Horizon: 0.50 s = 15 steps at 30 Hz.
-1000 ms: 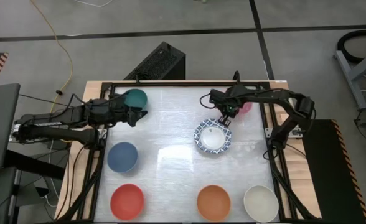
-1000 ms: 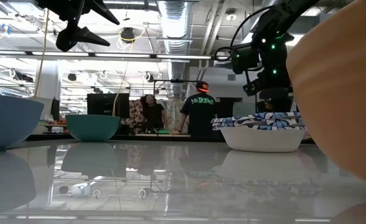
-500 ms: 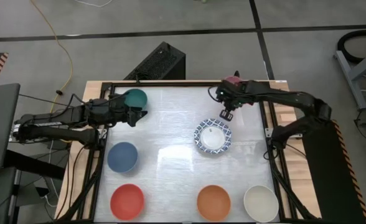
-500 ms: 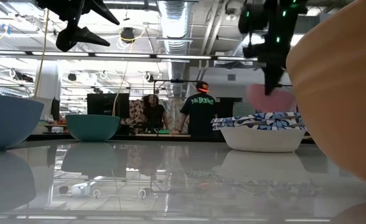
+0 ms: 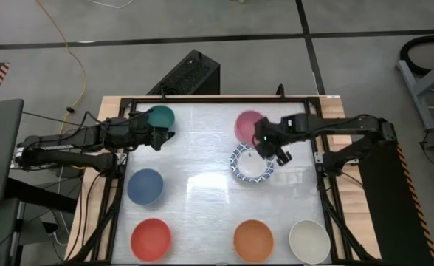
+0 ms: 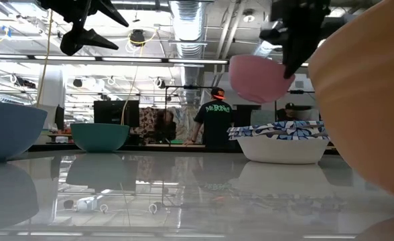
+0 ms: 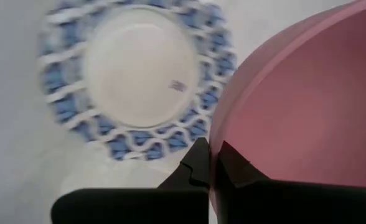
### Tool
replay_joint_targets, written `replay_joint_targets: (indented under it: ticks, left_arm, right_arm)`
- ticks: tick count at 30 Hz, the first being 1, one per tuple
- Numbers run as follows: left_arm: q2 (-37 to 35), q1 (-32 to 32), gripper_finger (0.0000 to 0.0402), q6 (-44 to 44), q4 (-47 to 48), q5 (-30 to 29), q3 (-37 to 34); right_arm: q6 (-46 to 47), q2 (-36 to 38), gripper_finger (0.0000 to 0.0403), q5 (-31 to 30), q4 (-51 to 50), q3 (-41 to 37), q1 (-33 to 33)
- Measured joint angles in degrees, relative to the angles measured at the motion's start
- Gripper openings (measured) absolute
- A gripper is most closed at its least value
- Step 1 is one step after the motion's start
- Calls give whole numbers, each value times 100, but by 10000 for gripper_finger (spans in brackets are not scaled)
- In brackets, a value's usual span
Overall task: Nest bowls inside each other
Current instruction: Stack the pink bowl on top of the white and blue bowl
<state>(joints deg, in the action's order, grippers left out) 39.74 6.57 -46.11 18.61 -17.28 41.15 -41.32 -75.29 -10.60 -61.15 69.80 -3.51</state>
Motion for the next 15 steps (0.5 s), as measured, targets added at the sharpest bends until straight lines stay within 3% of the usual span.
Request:
replay_joint_targets:
  ticks: [7, 15]
  left_arm:
    - [0, 0, 263, 2, 2, 0, 0]
    - [0, -2, 263, 151, 6, -2, 0]
  right_arm:
    - [288, -12, 10, 5, -821, 2, 771]
    - [862, -212, 10, 313, -921, -55, 1049]
